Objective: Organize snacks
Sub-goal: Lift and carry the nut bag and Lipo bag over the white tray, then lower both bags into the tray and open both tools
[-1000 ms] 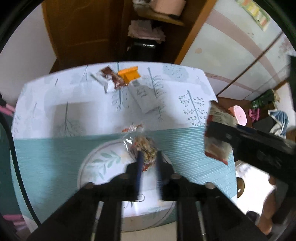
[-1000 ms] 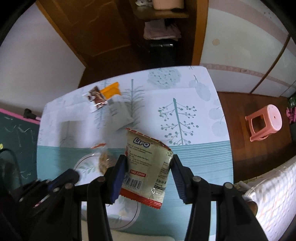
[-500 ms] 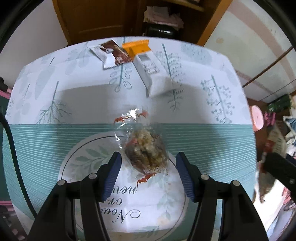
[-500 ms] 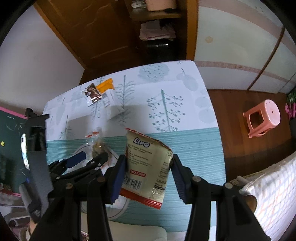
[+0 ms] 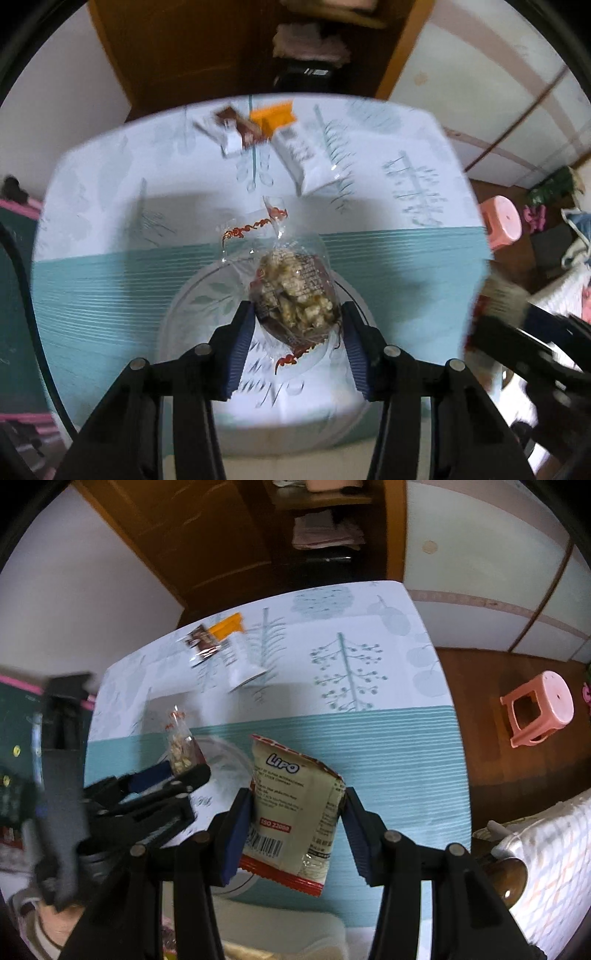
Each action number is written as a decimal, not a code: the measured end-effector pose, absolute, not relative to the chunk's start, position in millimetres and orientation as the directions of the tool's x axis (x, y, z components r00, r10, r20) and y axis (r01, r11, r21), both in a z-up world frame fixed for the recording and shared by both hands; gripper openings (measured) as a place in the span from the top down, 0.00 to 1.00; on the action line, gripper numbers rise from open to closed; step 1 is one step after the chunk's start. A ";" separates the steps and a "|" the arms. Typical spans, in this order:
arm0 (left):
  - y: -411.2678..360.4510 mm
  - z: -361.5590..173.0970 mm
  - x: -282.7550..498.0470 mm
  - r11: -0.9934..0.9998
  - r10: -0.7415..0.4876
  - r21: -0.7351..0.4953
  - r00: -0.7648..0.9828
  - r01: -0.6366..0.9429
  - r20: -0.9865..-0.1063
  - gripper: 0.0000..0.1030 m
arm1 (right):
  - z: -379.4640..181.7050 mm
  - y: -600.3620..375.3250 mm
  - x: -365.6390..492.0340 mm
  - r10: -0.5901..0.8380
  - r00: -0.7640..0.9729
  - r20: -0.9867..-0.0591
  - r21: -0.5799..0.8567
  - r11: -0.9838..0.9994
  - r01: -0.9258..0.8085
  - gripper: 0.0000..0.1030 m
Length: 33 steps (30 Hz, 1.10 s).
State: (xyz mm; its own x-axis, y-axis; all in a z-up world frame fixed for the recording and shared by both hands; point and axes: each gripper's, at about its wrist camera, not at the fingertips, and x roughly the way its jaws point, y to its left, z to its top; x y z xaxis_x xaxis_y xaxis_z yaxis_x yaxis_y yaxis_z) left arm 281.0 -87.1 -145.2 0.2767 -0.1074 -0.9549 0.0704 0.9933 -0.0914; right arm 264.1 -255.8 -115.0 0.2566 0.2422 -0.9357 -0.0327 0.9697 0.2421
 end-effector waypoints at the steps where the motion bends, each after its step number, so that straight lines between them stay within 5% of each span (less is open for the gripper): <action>1: -84.1 -131.3 271.5 0.992 -0.113 -0.091 0.294 0.089 -0.949 0.55 | -110.4 -253.0 259.0 0.250 0.261 -0.932 0.248 0.968 -0.040 0.52; 19: -20.9 35.5 44.0 0.941 -0.219 -0.012 0.581 0.338 -0.784 0.55 | 0.4 -210.5 78.9 0.368 0.434 -0.823 0.288 0.927 -0.239 0.52; 27: -15.8 8.0 -1.7 0.952 -0.209 -0.016 0.615 0.304 -0.760 0.54 | 9.6 -189.6 23.9 0.428 0.519 -0.740 0.332 0.903 -0.272 0.52; 33: -14.9 -33.3 -8.9 0.957 -0.196 -0.038 0.548 0.286 -0.813 0.54 | -8.2 -166.3 23.1 0.358 0.518 -0.777 0.245 0.930 -0.274 0.51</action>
